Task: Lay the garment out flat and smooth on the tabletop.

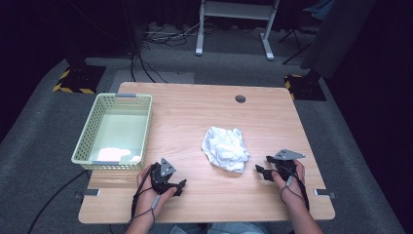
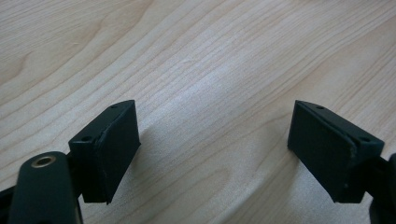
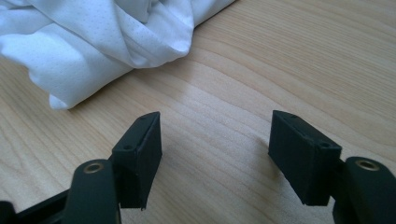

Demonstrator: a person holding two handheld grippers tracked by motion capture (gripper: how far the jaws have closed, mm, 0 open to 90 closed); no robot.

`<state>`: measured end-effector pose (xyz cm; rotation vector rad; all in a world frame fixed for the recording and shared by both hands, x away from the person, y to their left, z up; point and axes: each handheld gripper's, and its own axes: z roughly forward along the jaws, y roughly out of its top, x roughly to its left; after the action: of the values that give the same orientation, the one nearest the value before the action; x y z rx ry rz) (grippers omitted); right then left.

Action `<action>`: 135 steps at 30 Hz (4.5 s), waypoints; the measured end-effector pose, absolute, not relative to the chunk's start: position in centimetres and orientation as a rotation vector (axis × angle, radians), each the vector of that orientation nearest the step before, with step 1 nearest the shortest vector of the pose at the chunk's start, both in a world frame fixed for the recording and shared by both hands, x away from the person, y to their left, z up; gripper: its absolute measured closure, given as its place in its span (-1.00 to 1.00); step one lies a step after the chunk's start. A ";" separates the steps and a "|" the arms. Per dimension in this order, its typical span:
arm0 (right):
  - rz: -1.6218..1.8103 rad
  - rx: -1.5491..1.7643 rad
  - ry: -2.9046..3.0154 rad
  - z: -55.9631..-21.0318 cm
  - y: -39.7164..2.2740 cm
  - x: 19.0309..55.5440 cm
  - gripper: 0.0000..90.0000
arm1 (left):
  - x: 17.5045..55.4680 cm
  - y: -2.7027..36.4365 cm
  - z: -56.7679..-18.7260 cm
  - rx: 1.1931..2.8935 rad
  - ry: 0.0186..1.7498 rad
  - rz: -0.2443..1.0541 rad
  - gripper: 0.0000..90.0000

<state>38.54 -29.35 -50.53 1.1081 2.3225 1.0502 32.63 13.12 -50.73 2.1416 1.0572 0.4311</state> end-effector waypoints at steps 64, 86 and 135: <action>1.051 1.104 2.327 -50.5 -29.3 38.6 -0.25 | 38.9 2.9 -49.9 2.237 0.772 0.336 -0.13; 1.084 0.993 2.359 -48.1 -26.8 38.1 -0.32 | 38.7 2.0 -50.4 2.214 0.700 0.326 0.78; 0.489 1.439 2.080 -44.4 -34.3 34.9 -0.12 | 38.4 2.7 -50.4 2.197 0.760 0.323 0.77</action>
<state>34.93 -34.32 -44.37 1.4395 2.0797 0.4891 38.39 2.70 -50.36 2.1973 0.7602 0.3230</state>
